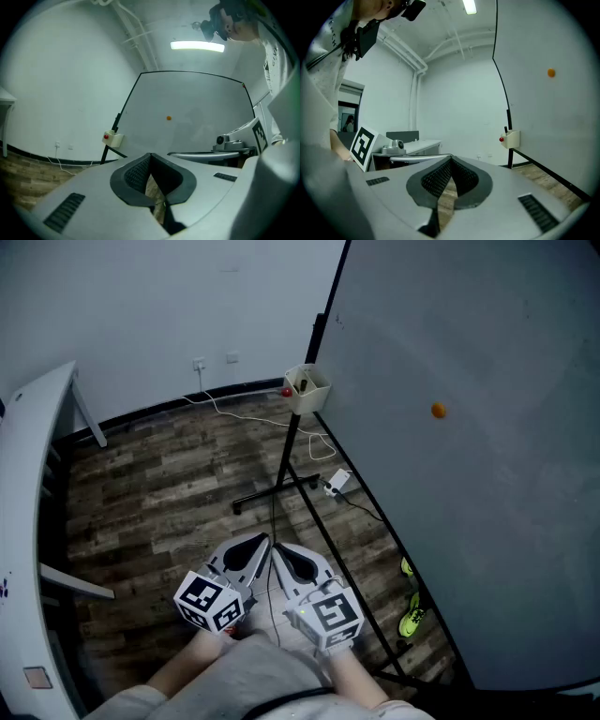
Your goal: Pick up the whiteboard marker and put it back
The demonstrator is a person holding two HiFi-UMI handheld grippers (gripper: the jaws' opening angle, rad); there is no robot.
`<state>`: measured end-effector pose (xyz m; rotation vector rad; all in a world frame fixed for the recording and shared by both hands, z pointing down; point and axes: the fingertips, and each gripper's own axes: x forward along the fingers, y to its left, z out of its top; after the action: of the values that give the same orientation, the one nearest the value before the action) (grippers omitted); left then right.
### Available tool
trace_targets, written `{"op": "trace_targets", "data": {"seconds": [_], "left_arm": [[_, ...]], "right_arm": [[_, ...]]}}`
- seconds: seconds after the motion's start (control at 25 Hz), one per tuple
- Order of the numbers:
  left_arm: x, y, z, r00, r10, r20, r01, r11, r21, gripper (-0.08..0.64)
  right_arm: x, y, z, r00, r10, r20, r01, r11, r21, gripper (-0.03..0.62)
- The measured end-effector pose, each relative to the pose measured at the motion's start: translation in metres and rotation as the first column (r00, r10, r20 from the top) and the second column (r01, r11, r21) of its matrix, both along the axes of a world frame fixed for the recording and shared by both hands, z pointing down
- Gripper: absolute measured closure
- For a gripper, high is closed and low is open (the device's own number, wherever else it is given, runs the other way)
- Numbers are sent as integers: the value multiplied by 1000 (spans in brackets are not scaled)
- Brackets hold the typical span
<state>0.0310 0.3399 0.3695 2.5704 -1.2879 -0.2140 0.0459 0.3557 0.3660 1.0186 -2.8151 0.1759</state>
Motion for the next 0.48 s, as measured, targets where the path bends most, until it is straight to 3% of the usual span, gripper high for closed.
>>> {"op": "trace_targets", "data": {"seconds": [0.48], "left_arm": [[0, 6, 8, 1000, -5, 12, 5, 1000, -16, 549]], "right_arm": [[3, 5, 6, 1000, 8, 2, -7, 1000, -9, 574]]}}
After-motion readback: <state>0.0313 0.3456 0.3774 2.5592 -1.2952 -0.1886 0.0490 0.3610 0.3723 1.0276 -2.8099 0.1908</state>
